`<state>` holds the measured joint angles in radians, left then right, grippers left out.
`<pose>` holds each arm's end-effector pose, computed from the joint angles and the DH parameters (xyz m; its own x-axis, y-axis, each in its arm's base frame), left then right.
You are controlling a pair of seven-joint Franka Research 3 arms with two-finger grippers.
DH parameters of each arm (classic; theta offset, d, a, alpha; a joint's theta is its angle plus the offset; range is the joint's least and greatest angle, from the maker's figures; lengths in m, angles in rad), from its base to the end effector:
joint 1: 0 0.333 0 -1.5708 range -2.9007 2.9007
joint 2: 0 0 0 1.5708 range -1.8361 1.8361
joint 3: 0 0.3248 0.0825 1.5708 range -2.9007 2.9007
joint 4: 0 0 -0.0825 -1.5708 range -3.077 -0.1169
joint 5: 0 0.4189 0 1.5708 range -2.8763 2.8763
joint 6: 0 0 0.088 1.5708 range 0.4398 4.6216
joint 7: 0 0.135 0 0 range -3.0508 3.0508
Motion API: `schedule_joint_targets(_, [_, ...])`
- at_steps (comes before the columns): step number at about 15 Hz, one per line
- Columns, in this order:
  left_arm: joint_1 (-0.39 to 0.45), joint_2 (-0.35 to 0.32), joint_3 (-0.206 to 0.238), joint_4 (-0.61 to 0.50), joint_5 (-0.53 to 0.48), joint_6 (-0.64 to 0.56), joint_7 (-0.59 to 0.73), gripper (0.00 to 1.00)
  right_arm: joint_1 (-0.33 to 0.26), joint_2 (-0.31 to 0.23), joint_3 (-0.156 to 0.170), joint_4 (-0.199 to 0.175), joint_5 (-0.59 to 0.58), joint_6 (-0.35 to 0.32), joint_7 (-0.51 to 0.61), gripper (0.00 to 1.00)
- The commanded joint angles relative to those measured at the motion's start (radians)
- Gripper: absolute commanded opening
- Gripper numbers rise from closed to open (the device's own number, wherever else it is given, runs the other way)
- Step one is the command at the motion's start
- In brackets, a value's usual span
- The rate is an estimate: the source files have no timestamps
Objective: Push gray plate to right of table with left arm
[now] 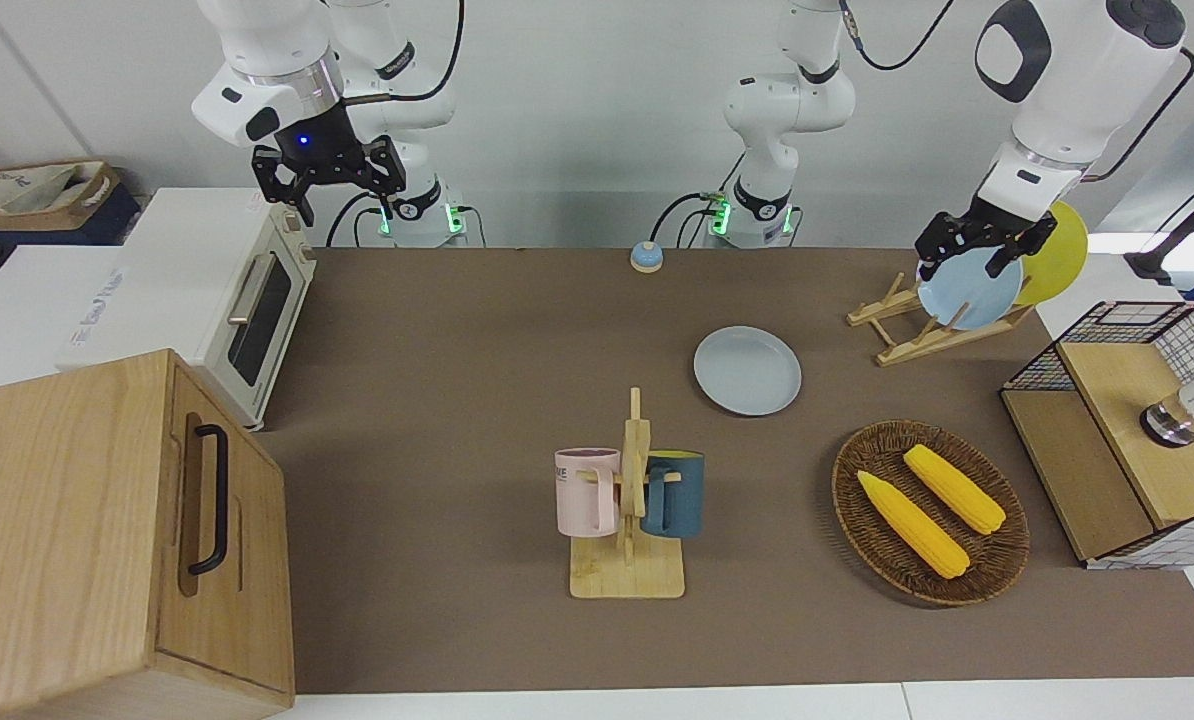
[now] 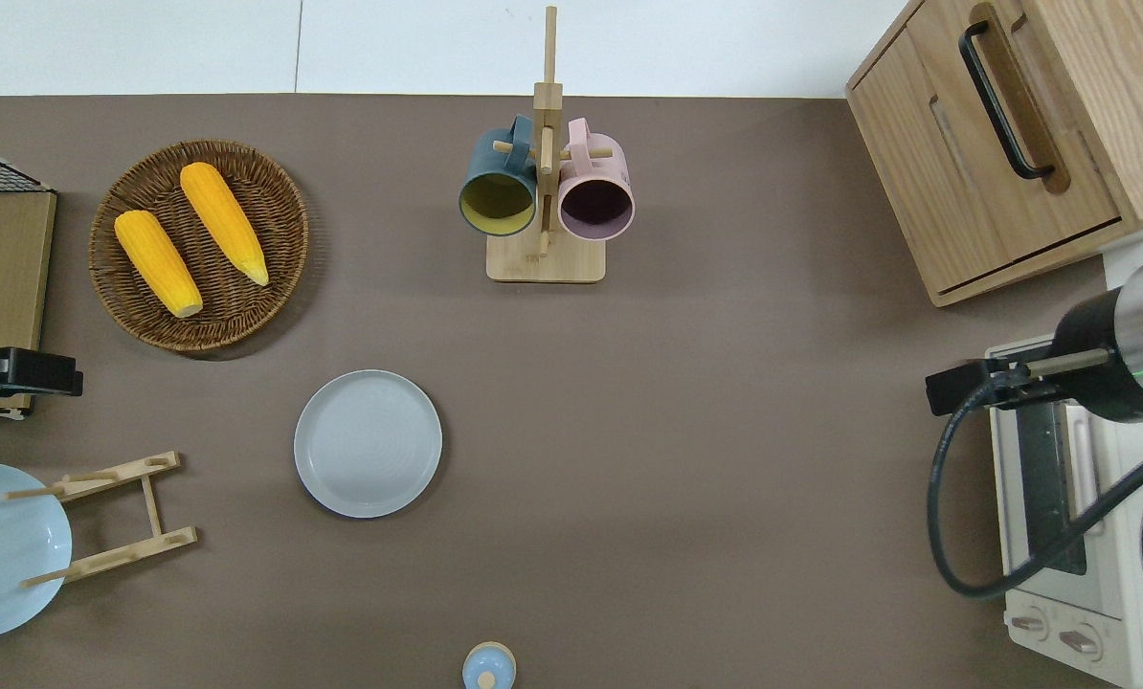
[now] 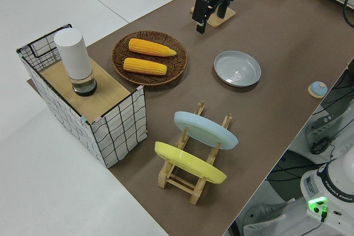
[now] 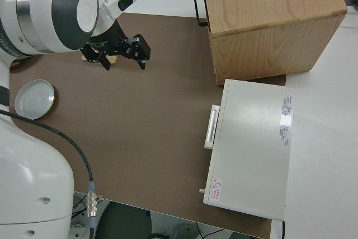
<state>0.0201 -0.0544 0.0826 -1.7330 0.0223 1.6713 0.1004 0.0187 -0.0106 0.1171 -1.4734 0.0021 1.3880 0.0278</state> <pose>0.5737 0.0629 0.5630 1.0000 -0.0001 -0.0092 -0.0002 -0.9999 -0.0168 0.5590 0.0771 0.6446 0.9914 0.1077 -0.0748 0.1081 -0.9941 0.0012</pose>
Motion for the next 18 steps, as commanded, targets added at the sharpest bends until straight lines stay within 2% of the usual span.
schedule_joint_targets(1, [0.017,-0.009,0.0,-0.013,0.018,-0.018,0.008,1.0,-0.02,-0.006,0.015,0.004,0.01,-0.014,0.0,0.983])
schedule_joint_targets(10, [0.037,-0.009,0.002,-0.011,0.002,-0.044,-0.002,1.0,-0.02,-0.006,0.013,0.004,0.01,-0.012,0.001,0.983])
schedule_joint_targets(18, [0.028,-0.012,-0.017,-0.016,0.004,-0.062,-0.004,1.0,-0.02,-0.006,0.013,0.004,0.01,-0.012,0.0,0.983])
